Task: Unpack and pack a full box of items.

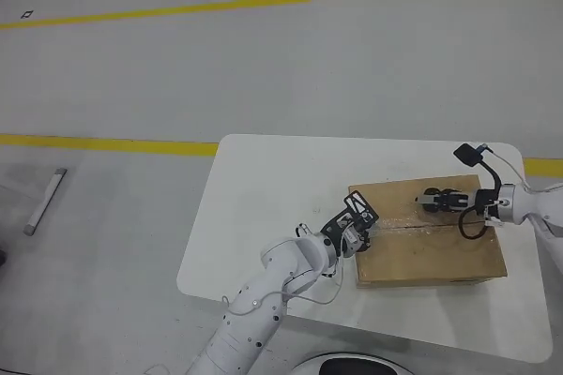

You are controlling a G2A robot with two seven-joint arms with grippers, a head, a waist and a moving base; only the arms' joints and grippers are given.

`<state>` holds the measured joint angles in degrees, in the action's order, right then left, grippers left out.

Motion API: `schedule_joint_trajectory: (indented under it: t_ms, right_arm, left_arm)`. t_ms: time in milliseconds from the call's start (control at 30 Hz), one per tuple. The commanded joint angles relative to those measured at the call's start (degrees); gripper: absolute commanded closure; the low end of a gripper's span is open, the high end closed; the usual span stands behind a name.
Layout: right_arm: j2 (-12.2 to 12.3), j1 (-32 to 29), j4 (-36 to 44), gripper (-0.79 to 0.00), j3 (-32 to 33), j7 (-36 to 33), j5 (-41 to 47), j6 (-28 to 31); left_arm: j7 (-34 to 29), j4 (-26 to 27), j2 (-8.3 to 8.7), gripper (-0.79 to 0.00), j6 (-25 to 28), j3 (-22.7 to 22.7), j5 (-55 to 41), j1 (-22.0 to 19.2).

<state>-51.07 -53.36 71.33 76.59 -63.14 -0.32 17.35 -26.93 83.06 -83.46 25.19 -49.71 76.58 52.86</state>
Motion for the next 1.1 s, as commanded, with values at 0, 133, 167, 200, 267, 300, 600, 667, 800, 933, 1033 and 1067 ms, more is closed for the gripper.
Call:
schedule_joint_trajectory:
  t_ms: [0,133,167,200,267,300,600,667,800,933,1033,1067]
  right_arm:
    - [0.1,0.2,-0.6,-0.308,0.3,-0.4,0.7,0.4]
    - [0.2,0.5,-0.7,-0.299,-0.1,-0.3,-0.8,2.1]
    - [0.2,0.5,-0.6,-0.302,0.0,0.4,-1.3,2.2]
    - [0.2,0.5,-0.5,-0.302,0.0,1.0,-1.5,2.4]
    - [0.3,0.4,-0.1,-0.299,0.3,2.9,-3.2,3.2]
    - [0.4,0.2,0.3,-0.299,0.5,3.7,-4.5,3.5]
    - [1.1,-1.9,3.4,-0.296,0.9,2.9,-7.8,4.7]
    - [1.1,-2.1,3.5,-0.286,0.6,2.2,-6.3,5.2]
    - [1.1,-1.9,3.0,-0.277,0.3,0.2,-4.2,6.6]
    - [1.1,-1.5,2.1,-0.243,0.0,-0.9,-2.4,7.5]
    - [1.1,-0.9,1.5,-0.185,-0.4,-0.8,-2.1,7.5]
    - [1.0,-0.8,1.4,-0.175,-0.7,-0.6,-2.1,7.5]
  left_arm:
    - [0.0,-0.1,-0.02,0.000,0.0,0.0,0.0,0.0]
    - [0.0,-0.3,-0.06,0.000,0.1,0.2,0.0,-0.2]
    - [0.0,-0.3,-0.07,0.000,0.2,0.2,0.0,-0.2]
    - [0.0,-0.3,-0.07,0.000,0.2,0.3,0.0,-0.2]
    - [0.0,-0.3,-0.09,0.000,0.1,0.3,0.0,-0.2]
    - [-0.1,-0.3,-0.09,0.000,0.1,0.3,0.1,-0.3]
    - [-0.2,-0.1,-0.09,0.000,0.0,0.2,0.2,-0.3]
    - [-0.2,-0.1,-0.10,0.000,0.0,0.2,0.1,-0.3]
    - [-0.1,-0.2,-0.12,0.000,0.2,0.2,0.2,-0.4]
    - [0.0,-0.3,-0.15,0.000,0.0,0.3,0.1,-0.5]
    - [-0.1,-0.4,-0.18,0.000,0.1,0.3,0.0,-0.5]
    - [-0.1,-0.4,-0.18,0.000,0.1,0.3,0.0,-0.5]
